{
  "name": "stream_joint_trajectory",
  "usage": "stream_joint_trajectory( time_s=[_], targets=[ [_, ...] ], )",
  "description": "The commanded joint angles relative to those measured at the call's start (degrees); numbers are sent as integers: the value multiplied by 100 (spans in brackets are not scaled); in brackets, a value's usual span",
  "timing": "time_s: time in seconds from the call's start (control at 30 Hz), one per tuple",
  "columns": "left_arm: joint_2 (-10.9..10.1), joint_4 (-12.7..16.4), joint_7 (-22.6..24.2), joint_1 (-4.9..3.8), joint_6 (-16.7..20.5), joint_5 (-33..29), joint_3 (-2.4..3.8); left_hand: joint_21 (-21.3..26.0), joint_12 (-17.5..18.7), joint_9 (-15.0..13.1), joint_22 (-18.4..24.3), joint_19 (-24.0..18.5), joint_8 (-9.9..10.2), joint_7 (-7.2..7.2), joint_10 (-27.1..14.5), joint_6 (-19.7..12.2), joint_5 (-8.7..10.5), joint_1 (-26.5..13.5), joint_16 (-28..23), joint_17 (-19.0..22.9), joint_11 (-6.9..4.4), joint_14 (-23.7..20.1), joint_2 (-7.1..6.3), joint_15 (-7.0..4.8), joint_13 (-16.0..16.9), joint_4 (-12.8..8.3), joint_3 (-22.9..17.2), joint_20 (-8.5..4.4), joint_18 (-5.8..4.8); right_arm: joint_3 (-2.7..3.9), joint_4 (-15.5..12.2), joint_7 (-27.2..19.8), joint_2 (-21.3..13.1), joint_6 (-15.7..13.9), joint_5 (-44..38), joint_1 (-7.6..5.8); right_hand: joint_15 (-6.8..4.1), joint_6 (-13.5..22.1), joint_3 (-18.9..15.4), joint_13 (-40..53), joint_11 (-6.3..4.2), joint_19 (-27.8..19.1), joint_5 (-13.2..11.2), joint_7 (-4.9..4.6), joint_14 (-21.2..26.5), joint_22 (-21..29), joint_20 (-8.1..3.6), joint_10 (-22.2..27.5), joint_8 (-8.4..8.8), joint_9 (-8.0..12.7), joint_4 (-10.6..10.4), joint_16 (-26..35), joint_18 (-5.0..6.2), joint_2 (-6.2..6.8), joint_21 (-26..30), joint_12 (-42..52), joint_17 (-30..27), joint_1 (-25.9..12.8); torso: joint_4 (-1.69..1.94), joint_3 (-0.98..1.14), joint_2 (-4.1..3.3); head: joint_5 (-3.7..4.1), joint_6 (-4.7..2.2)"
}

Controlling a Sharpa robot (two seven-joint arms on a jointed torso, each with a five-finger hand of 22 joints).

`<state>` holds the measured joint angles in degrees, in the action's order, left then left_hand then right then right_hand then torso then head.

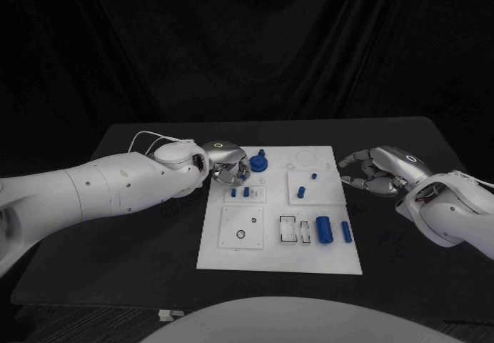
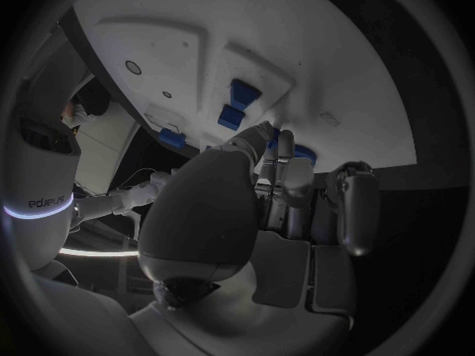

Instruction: Assemble the parts on the task board

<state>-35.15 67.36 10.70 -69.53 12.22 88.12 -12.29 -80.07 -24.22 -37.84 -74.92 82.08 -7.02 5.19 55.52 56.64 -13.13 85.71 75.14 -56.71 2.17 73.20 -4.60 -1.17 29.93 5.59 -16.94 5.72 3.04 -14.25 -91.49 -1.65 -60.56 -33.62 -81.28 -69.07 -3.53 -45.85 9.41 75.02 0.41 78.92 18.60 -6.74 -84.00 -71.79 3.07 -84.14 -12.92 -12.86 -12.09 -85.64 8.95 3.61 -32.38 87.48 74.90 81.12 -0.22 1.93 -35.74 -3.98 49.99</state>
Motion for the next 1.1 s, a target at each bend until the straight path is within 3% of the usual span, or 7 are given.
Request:
stream_joint_trajectory(
  time_s=[0.03, 0.17, 0.47, 0.87, 1.0, 1.03, 1.1],
  targets=[
    [23, -17, -107, 16, -136, 0, 2, 55, 76, 114, -1134, -65, 176, -10, -124, -225, 95, -73, -43, 54, 28, -69, -16, 14, -22, 2, -17, -3, -21, 3, -5, 90, -7, 33, -9, 18, 45, -47, 27, 1259, 38, -30, 4, 9, -476, 7, -3, -369, 11, 7, -6, 30, -28, -9, 34, -20, 1013, 58, -2, 1, 2, 3, 1],
    [27, -45, -218, 19, -186, 0, 2, 151, 279, 438, -1103, -148, 359, -224, -479, -1103, 339, -171, -86, 141, 189, -159, -141, 123, -81, 68, -4, 40, -2, 3, -8, 92, -11, 35, -9, 19, 45, -47, 27, 1259, 38, -30, 4, 9, -476, 7, -3, -369, 11, 7, -6, 30, -28, -9, 34, -20, 1013, 58, -1, 2, 1, 12, 1],
    [1, -71, -245, 25, -125, 0, 2, 230, 293, 830, -1080, -213, 357, -396, -623, -1705, 387, -186, -102, 209, 243, -246, -163, 184, -39, 94, 31, 107, 18, 3, 2, 83, 0, 38, -9, 39, 45, -48, 28, 1256, 38, -29, 4, 9, -477, 4, -3, -366, 11, 9, -5, 25, -29, -8, 28, -24, 1018, 58, -10, 2, 0, -8, 1],
    [-274, -61, 45, 19, 627, 0, 2, 426, 241, 944, -1015, -377, 282, -446, -632, -1608, 427, -159, -263, 506, 205, -473, -177, 154, 17, 97, 56, 110, 67, 5, -107, 107, -122, -36, -9, 31, 51, -98, 61, 1105, 51, -23, 14, 4, -483, -6, 0, -231, -4, 29, 15, 7, -32, 9, 24, -200, 1038, 83, 5, -1, -3, -21, 1],
    [-497, -34, 240, -23, 914, -78, 2, 1047, 118, 1050, -828, -893, 163, -393, -751, -1238, 354, -119, -839, 1370, 162, -1225, -204, 124, 158, 174, 73, 123, 195, 6, -218, 139, -211, -117, -10, -133, 65, -165, 150, 634, 65, 25, 23, -1, -478, -54, 7, 184, -6, 90, 34, 40, -41, 63, -35, -787, 1001, 131, 2, -3, -5, -40, 1],
    [-579, -6, 333, -50, 929, -255, 2, 1470, 95, 1065, -707, -1266, 82, -348, -935, -1102, 327, -128, -1308, 1997, 184, -1837, -253, 148, 202, 220, 69, 146, 272, 6, -244, 150, -225, -144, -15, -212, 62, -196, 170, 547, 64, 23, 25, 0, -476, -54, 9, 255, -15, 100, 34, 49, -39, 77, -12, -900, 992, 138, -2, -8, -5, -74, 1],
    [-753, 84, 510, -114, 848, -821, 2, 2136, 14, 1094, -540, -1890, -22, -414, -1122, -958, 315, -108, -1515, 2056, 159, -2178, -354, 191, 274, 309, 48, 174, 385, 6, -298, 210, -232, -175, -69, -370, 86, -394, 179, 346, 98, -1, 57, 19, -455, -32, 18, 467, -118, 64, 37, 125, -33, 112, 79, -1170, 912, 140, -4, -12, -6, -86, 1]
  ],
)
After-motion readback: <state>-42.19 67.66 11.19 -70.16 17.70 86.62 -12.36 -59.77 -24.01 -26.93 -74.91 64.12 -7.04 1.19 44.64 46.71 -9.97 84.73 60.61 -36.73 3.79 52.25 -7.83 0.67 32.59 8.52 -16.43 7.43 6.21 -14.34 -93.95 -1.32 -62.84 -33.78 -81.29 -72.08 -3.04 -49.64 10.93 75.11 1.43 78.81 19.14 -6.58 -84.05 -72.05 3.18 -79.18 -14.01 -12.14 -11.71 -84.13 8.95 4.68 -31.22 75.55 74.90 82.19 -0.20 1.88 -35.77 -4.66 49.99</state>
